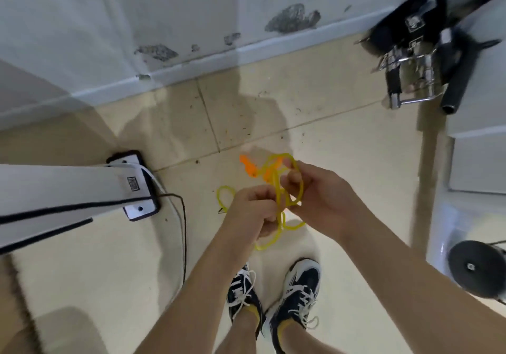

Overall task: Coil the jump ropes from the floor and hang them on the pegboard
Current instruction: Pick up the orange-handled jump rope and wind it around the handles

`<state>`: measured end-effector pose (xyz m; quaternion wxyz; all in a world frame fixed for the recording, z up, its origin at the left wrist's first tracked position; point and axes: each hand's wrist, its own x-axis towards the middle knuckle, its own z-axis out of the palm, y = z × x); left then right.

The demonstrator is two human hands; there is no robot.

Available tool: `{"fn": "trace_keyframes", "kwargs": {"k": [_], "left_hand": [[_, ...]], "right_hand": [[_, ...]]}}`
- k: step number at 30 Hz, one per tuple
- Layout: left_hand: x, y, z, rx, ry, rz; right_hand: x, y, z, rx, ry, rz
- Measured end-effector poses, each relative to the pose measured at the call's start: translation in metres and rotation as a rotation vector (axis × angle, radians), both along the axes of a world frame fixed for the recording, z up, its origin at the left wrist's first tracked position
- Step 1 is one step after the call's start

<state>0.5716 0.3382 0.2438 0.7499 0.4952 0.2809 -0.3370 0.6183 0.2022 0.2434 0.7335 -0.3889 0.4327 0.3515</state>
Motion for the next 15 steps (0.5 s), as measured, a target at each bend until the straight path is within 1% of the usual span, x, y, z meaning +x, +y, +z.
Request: {"fn": "trace_keyframes", "kwargs": {"k": [2, 3, 5, 8, 10, 12, 13, 15], "left_hand": [[0.000, 0.004, 0.064, -0.044, 0.013, 0.124], [0.001, 0.006, 0.095, -0.049, 0.028, 0.157], [0.004, 0.008, 0.156, -0.055, 0.040, 0.179], [0.018, 0.013, 0.240, -0.113, -0.057, 0.138], [0.026, 0.011, 0.303, -0.175, -0.161, 0.079], [0.030, 0.005, 0.365, -0.174, -0.260, 0.056], [0.034, 0.000, 0.394, -0.154, -0.286, 0.080], [0.038, -0.009, 0.441, -0.131, -0.243, 0.176]], "right_hand": [[0.014, 0.000, 0.070, 0.138, -0.035, -0.172], [0.020, 0.002, 0.107, 0.206, -0.055, -0.194], [0.024, 0.008, 0.179, 0.270, -0.110, -0.114], [0.020, 0.012, 0.279, 0.280, -0.222, 0.048], [0.011, 0.012, 0.339, 0.210, -0.340, 0.163], [-0.002, 0.009, 0.392, 0.080, -0.529, 0.267], [-0.007, 0.006, 0.418, 0.010, -0.629, 0.338], [-0.023, -0.003, 0.462, -0.127, -0.774, 0.573]]}}
